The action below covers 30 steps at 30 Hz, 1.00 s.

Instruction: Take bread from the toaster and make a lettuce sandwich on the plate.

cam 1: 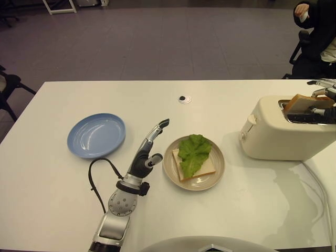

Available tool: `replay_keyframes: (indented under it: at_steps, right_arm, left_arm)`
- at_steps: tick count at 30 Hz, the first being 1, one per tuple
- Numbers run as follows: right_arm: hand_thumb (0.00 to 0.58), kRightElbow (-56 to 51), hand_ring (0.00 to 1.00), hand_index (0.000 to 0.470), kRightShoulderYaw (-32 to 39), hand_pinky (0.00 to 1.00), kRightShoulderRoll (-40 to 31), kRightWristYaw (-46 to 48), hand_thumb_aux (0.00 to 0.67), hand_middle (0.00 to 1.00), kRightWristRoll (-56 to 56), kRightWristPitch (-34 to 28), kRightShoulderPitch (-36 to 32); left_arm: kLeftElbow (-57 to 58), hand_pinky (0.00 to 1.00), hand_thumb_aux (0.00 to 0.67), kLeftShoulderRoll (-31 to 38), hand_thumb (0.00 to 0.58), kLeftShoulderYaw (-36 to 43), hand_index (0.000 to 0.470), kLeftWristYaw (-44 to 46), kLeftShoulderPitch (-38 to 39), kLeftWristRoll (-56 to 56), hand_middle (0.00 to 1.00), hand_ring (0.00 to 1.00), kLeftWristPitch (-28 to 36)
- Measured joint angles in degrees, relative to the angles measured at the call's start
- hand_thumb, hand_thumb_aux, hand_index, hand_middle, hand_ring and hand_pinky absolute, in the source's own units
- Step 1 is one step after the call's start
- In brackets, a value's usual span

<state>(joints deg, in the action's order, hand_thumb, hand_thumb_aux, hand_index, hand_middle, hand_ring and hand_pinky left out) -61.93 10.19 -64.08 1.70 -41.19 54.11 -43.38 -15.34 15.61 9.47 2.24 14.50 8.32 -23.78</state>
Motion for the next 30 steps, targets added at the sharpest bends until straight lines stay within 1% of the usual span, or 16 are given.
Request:
replay_keyframes:
  at_steps: [6, 11, 14, 15, 18, 20, 23, 25, 26, 27, 30]
  right_arm:
    - [0.58, -0.89, 0.0, 0.47, 0.89, 0.0, 0.26, 1.66, 0.67, 0.0, 3.12, 2.15, -0.44]
    - [0.58, -1.17, 0.0, 0.47, -1.71, 0.0, 0.43, 8.75, 0.67, 0.0, 12.11, 3.52, -1.67]
    - [0.58, -0.57, 0.0, 0.47, -5.82, 0.0, 0.05, 15.88, 0.67, 0.0, 20.79, 1.49, -6.29]
    - [0.58, 0.17, 0.0, 0.47, -7.31, 0.0, -0.13, 20.0, 0.67, 0.0, 24.77, 0.23, -8.05]
    - [0.58, 1.97, 0.0, 0.47, -9.21, 0.0, -0.8, 32.34, 0.67, 0.0, 32.71, -2.93, -11.13]
    - [0.58, 2.11, 0.0, 0.47, -9.67, 0.0, -0.66, 37.05, 0.67, 0.0, 34.75, -5.14, -12.94]
    - [0.58, 5.94, 0.0, 0.47, -11.73, 0.0, 2.19, 47.37, 0.67, 0.0, 43.54, -11.53, -14.66]
    - [0.58, 13.92, 0.0, 0.47, -11.24, 0.0, 7.4, 59.89, 0.67, 0.0, 52.52, -21.22, -12.65]
    - [0.58, 17.85, 0.0, 0.47, -9.62, 0.0, 10.32, 64.49, 0.67, 0.0, 55.23, -25.97, -10.98]
    - [0.58, 22.69, 0.0, 0.47, -6.9, 0.0, 14.08, 68.8, 0.67, 0.0, 57.31, -32.07, -9.0]
    - [0.58, 35.15, 0.0, 0.47, 0.96, 0.0, 22.51, 74.18, 0.67, 0.0, 59.52, -48.44, -5.68]
  left_arm:
    - [1.04, 0.0, 0.0, -0.87, 0.0, -0.95, 0.0, 0.95, -0.15, -0.11, 0.0, 0.0, -0.2]
    - [2.03, 0.0, 0.0, -1.29, 0.0, -1.2, 0.0, 1.22, -0.24, -0.08, 0.0, 0.0, -0.62]
    - [2.08, 0.0, 0.0, -1.58, 0.0, -1.7, 0.0, 1.3, -0.24, -0.38, 0.0, 0.0, -0.66]
    - [2.09, 0.0, 0.0, -1.77, 0.0, -1.91, 0.0, 1.34, -0.24, -0.5, 0.0, 0.0, -0.68]
    - [2.21, 0.0, 0.0, -2.06, 0.0, -2.77, 0.0, 1.47, -0.18, -0.56, 0.0, 0.0, -0.73]
    - [2.23, 0.0, 0.0, -2.36, 0.0, -3.15, 0.0, 1.44, 0.15, -0.56, 0.0, 0.0, -0.75]
    - [2.39, 0.0, 0.0, -2.91, 0.0, -3.29, 0.0, 1.48, 0.31, -0.55, 0.0, 0.0, -0.8]
    - [3.21, 0.0, 0.0, -3.1, 0.0, -3.57, 0.0, 1.52, 0.17, -0.46, 0.0, 0.0, -1.14]
    - [3.72, 0.0, 0.0, -3.07, 0.0, -3.87, 0.0, 1.39, 0.02, -0.17, 0.0, 0.0, -1.46]
    - [4.27, 0.0, 0.0, -2.97, 0.0, -4.22, 0.0, 1.0, -0.06, 0.83, 0.0, 0.0, -1.93]
    - [5.23, 0.0, 0.0, -2.37, 0.0, -5.23, 0.0, -0.41, -0.91, 4.45, 0.0, 0.0, -3.79]
